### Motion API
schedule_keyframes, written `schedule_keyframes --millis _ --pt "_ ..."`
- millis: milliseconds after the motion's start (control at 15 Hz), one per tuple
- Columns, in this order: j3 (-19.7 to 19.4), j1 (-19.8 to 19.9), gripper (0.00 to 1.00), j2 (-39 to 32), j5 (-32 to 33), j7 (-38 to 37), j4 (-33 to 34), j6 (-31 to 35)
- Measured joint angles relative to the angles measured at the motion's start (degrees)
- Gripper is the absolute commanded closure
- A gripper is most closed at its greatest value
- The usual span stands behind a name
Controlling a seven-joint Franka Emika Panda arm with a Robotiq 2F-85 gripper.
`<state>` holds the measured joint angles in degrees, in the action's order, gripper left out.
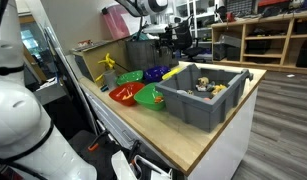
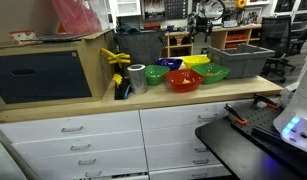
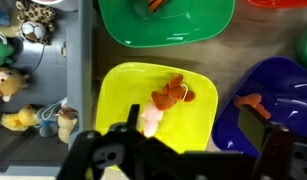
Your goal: Remove the brown toy from the grey bucket and put it in the yellow bowl
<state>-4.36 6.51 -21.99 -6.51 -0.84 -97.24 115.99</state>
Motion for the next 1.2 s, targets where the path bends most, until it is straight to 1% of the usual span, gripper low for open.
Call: schedule_keyframes --millis 267,600,800,1200 --pt "-0.02 -1.23 0.00 2.93 3.05 -4.93 -1.09 -3.06" --pt "-0.07 -2.55 0.00 8.32 7.08 -11.03 -7.26 -3.36" --pt "-0.14 -2.62 0.00 13.14 8.27 -11.52 -12.10 -3.65" --pt "-1.16 -1.77 0.00 29.18 10.06 -6.93 -19.58 -9.80"
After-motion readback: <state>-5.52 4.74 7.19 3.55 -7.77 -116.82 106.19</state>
